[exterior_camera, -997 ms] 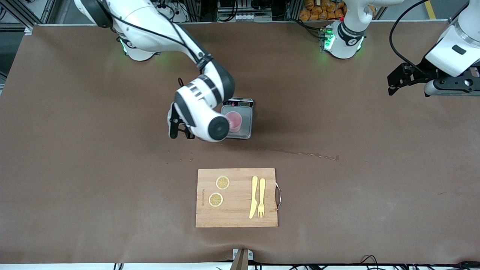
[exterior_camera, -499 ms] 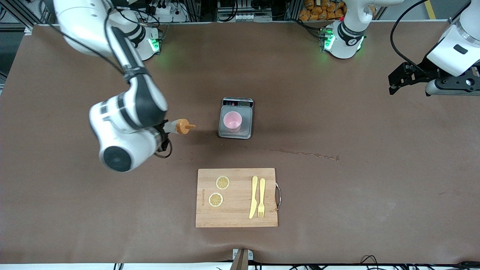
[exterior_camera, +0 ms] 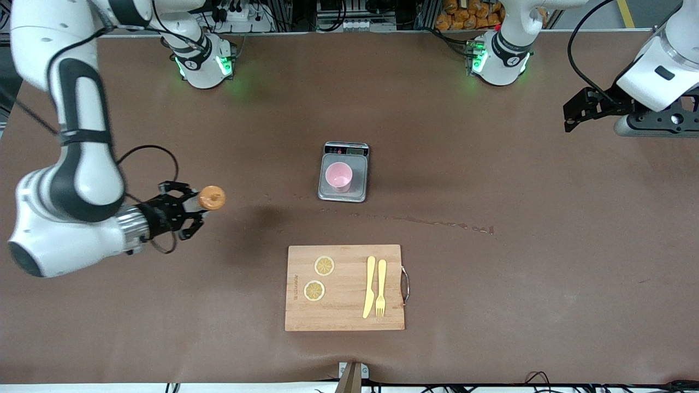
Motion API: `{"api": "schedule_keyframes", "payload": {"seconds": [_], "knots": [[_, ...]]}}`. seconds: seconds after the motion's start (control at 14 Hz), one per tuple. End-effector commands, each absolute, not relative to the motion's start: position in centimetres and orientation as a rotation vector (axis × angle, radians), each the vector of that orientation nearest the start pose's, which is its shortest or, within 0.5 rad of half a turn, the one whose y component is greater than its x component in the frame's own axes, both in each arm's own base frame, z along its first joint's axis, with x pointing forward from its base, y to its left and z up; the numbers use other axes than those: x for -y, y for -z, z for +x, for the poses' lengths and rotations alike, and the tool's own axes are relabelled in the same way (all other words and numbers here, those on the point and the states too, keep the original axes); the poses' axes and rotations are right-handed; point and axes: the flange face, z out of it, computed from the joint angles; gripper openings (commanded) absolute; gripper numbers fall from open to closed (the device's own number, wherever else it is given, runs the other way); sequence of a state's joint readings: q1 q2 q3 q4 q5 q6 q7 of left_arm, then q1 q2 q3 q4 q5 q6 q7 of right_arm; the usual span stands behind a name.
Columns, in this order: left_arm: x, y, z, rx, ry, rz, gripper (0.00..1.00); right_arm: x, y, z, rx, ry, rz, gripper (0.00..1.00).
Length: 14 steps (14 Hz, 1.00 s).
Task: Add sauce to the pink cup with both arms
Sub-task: 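Carry the bottle with the right gripper back to its spot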
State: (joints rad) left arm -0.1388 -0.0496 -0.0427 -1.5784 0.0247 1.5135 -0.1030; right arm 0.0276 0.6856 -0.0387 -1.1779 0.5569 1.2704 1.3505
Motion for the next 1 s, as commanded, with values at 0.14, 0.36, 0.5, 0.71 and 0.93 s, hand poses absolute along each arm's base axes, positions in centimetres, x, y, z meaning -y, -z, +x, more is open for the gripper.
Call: {"api": "schedule_keyframes", "payload": {"seconds": [0.14, 0.36, 0.5, 0.71, 0.93], "knots": [[9.4, -65.1, 52.2, -0.108, -0.015, -3.102, 1.00, 1.9, -35.2, 66.8, -1.525, -1.255, -2.068, 0.26], [9.8, -65.0, 52.1, -0.121, -0.015, -3.109, 1.00, 5.8, -31.7, 66.1, -1.426, -1.279, -1.976, 0.26], [10.1, -64.9, 52.1, -0.131, -0.020, -3.109, 1.00, 8.4, -28.5, 65.7, -1.352, -1.269, -1.950, 0.26], [11.5, -64.4, 51.9, -0.161, -0.033, -3.098, 1.00, 11.1, -23.5, 65.1, -1.252, -1.263, -1.867, 0.26], [11.7, -64.7, 51.7, -0.159, -0.032, -3.102, 1.00, 14.1, -18.4, 63.8, -1.185, -1.232, -1.835, 0.26]]}}
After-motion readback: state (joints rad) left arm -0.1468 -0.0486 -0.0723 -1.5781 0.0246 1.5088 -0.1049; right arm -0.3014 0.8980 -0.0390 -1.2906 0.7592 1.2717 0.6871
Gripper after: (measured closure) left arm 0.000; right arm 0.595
